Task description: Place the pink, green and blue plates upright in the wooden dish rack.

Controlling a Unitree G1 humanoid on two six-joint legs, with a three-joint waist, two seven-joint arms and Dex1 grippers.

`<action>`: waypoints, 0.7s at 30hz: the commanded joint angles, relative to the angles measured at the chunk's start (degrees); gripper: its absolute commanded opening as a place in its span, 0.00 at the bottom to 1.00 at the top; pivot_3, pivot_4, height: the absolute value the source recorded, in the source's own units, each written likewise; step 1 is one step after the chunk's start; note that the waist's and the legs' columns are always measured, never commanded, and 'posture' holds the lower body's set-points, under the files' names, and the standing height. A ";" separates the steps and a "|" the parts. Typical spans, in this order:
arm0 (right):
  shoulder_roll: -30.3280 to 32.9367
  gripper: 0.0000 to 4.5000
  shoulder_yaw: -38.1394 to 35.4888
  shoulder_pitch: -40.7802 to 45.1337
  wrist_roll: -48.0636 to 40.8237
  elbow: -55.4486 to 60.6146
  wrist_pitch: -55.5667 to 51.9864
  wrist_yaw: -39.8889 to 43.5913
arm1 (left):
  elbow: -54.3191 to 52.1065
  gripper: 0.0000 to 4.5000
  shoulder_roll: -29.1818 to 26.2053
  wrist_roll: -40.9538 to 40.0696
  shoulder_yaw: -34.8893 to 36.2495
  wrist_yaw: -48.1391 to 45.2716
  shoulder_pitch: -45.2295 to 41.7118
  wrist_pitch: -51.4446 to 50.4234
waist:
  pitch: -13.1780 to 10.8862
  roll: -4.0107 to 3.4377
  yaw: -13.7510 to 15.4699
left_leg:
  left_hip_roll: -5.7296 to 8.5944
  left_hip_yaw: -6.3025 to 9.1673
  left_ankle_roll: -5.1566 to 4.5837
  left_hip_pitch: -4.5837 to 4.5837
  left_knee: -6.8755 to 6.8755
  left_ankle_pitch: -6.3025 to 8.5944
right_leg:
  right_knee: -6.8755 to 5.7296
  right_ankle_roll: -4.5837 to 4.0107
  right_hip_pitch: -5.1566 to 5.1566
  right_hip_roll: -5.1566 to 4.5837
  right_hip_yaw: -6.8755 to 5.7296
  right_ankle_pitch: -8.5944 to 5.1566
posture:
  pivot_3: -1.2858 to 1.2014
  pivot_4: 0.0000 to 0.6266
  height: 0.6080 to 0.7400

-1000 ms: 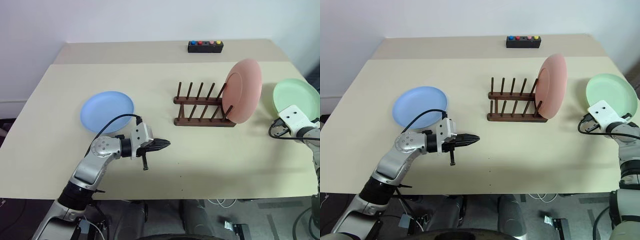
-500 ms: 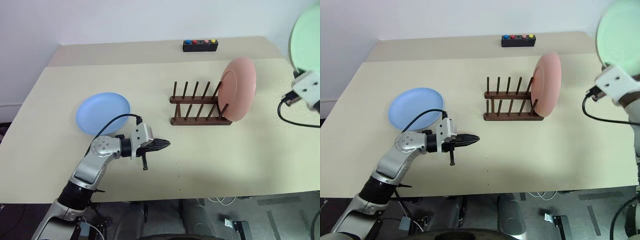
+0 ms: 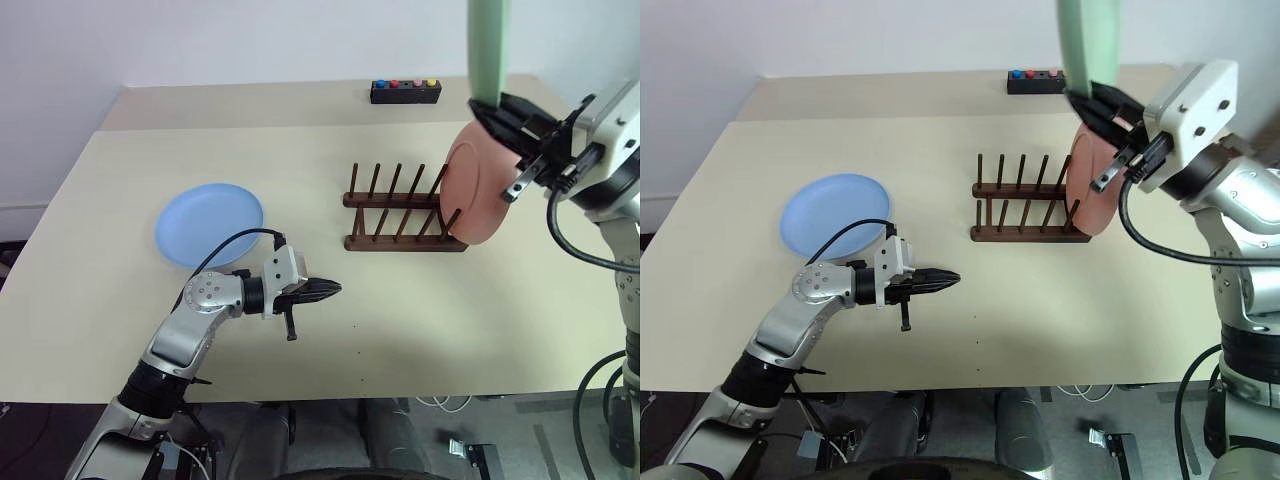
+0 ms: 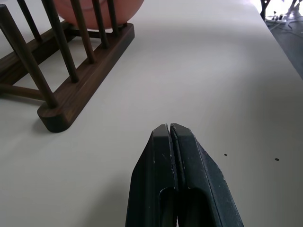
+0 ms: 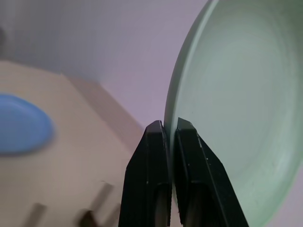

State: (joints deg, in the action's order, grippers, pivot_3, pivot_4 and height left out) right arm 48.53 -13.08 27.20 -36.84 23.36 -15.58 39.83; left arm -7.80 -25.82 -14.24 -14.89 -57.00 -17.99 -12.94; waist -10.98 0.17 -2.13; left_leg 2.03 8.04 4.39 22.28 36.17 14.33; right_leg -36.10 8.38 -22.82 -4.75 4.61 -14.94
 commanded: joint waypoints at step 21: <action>-10.77 0.00 -0.33 -4.26 -12.32 -2.69 -12.52 0.37 | -1.68 0.00 -0.56 -0.31 0.74 0.27 0.09 0.48 | 0.00 0.00 0.09 | 0.00 0.00 0.00 0.02 -0.01 0.00 | -0.01 0.00 -0.06 0.01 -0.01 0.00 | 0.52 0.24 1.00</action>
State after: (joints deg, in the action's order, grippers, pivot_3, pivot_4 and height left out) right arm 38.45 -11.63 22.68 -48.62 20.41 -28.85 39.88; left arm -7.86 -26.04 -14.25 -14.88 -56.88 -17.89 -13.04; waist -10.98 0.18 -2.04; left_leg 2.03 8.04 4.38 22.30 36.16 14.33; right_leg -36.12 8.38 -22.88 -4.74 4.60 -14.94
